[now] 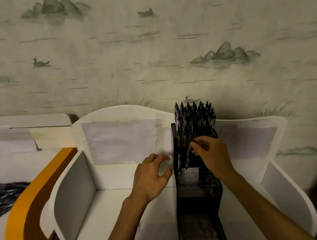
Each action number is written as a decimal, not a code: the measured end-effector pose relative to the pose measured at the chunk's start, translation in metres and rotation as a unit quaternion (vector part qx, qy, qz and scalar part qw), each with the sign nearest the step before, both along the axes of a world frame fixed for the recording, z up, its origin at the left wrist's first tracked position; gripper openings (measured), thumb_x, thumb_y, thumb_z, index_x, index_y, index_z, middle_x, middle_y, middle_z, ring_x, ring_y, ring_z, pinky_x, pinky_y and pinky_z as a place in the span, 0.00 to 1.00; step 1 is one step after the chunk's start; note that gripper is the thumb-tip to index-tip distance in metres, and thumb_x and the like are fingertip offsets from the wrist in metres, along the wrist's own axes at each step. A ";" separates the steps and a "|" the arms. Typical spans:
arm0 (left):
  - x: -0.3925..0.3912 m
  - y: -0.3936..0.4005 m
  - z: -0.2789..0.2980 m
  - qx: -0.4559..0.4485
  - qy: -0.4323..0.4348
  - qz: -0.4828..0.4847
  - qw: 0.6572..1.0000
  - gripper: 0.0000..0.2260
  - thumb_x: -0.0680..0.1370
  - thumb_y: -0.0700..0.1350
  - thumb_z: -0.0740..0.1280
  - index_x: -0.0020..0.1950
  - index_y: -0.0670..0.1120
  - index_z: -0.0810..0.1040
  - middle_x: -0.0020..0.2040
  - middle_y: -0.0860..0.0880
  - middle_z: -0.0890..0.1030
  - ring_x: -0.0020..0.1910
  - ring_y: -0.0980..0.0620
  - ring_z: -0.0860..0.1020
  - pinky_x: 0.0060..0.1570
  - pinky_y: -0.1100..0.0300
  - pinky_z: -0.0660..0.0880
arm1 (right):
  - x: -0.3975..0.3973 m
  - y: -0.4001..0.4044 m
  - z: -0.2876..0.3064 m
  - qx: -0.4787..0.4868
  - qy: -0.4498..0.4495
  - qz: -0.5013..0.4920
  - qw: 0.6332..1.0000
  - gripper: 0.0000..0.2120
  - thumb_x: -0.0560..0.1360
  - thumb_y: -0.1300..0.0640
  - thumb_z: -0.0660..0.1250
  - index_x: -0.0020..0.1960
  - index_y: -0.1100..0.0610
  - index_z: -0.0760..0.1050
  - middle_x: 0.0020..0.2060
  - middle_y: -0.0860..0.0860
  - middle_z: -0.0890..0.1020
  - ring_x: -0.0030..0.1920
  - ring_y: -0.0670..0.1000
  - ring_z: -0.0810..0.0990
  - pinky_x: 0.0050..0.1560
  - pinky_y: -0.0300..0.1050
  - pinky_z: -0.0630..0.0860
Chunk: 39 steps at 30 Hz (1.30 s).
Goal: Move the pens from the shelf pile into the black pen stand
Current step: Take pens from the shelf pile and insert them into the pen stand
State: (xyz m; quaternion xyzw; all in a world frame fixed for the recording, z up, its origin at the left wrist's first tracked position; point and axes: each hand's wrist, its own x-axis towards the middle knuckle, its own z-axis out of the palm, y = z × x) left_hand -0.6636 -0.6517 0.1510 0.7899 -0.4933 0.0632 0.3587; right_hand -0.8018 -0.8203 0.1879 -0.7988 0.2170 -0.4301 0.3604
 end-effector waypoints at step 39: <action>-0.017 0.039 -0.001 0.092 -0.019 0.096 0.991 0.18 0.77 0.59 0.62 0.68 0.60 0.72 0.63 0.56 0.77 0.61 0.54 0.76 0.60 0.55 0.71 | -0.015 0.029 -0.027 -0.091 0.181 0.075 0.976 0.06 0.77 0.53 0.69 0.52 0.51 0.83 0.44 0.42 0.84 0.43 0.40 0.81 0.48 0.35 0.79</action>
